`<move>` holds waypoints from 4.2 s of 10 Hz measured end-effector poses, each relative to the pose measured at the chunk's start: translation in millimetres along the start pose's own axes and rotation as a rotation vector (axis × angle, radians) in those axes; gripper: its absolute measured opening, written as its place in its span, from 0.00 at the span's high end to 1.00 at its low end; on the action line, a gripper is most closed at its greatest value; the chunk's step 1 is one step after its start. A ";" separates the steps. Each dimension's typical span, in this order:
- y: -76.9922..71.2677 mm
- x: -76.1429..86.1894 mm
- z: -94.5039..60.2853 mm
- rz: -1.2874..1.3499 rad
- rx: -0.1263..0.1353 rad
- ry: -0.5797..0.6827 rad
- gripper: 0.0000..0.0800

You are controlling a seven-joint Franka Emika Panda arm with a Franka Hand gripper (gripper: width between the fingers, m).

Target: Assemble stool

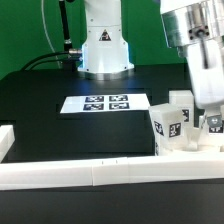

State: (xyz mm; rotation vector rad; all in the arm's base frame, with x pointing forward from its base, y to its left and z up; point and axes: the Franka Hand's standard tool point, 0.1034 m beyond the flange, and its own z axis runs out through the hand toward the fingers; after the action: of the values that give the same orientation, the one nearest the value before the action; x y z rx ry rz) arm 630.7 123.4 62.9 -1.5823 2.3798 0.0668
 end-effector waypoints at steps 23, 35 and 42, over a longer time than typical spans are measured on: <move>-7.9 -7.2 -27.4 -2.309 -0.170 -0.008 0.19; -14.2 -0.6 -14.8 -3.065 -0.354 0.014 0.50; -20.7 5.5 -17.5 -2.272 -0.276 0.106 0.58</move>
Offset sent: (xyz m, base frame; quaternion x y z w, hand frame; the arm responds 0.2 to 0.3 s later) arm 0.0000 0.0000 0.0000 0.0000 0.0000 -0.0650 0.9979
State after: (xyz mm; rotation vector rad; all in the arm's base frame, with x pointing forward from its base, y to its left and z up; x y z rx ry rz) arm 643.9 106.9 80.8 -3.1323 -0.4808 -0.1610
